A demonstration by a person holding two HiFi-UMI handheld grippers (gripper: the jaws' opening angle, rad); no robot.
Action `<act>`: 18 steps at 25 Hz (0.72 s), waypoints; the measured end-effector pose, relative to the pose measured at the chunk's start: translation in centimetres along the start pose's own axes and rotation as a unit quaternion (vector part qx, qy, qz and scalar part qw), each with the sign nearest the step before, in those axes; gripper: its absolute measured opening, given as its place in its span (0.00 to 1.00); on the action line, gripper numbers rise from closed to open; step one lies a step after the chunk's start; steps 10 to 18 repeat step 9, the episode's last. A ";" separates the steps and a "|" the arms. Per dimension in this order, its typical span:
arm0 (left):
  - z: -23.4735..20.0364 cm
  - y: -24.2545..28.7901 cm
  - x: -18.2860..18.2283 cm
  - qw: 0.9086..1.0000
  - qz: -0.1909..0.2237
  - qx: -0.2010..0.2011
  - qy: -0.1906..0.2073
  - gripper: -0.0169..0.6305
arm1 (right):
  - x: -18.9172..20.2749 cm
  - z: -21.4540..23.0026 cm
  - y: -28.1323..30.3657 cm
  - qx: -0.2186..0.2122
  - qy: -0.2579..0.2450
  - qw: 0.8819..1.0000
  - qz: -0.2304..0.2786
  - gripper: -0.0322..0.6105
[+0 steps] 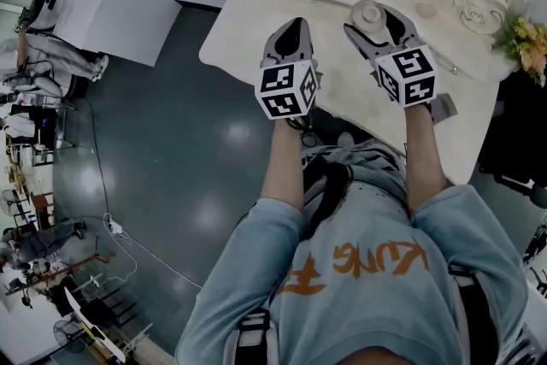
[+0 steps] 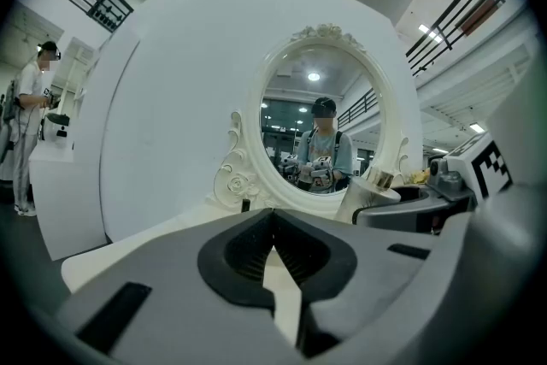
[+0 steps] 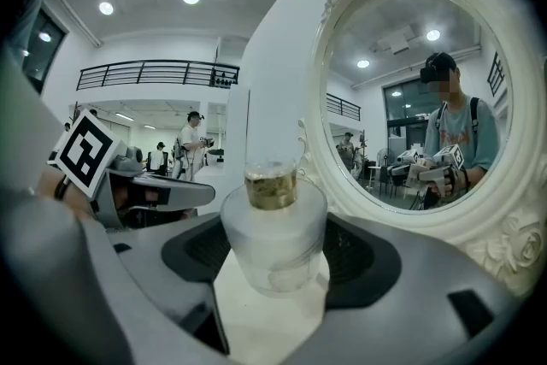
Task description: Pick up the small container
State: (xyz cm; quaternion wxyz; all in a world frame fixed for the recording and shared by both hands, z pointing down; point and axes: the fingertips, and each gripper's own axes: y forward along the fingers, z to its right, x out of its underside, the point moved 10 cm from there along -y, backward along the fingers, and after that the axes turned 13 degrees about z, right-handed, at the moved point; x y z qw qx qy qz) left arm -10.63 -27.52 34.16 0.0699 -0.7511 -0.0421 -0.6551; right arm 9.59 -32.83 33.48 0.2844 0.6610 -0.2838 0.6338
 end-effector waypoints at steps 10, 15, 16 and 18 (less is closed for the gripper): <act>0.1 0.4 -0.2 1.000 -0.004 0.005 0.001 0.06 | -0.3 0.1 0.1 0.001 0.000 1.000 -0.001 0.56; 0.1 0.4 -0.2 1.000 -0.004 0.005 0.001 0.06 | -0.3 0.1 0.1 0.001 0.000 1.000 -0.001 0.56; 0.1 0.4 -0.2 1.000 -0.004 0.005 0.001 0.06 | -0.3 0.1 0.1 0.001 0.000 1.000 -0.001 0.56; 0.1 0.4 -0.2 1.000 -0.004 0.005 0.001 0.06 | -0.3 0.1 0.1 0.001 0.000 1.000 -0.001 0.56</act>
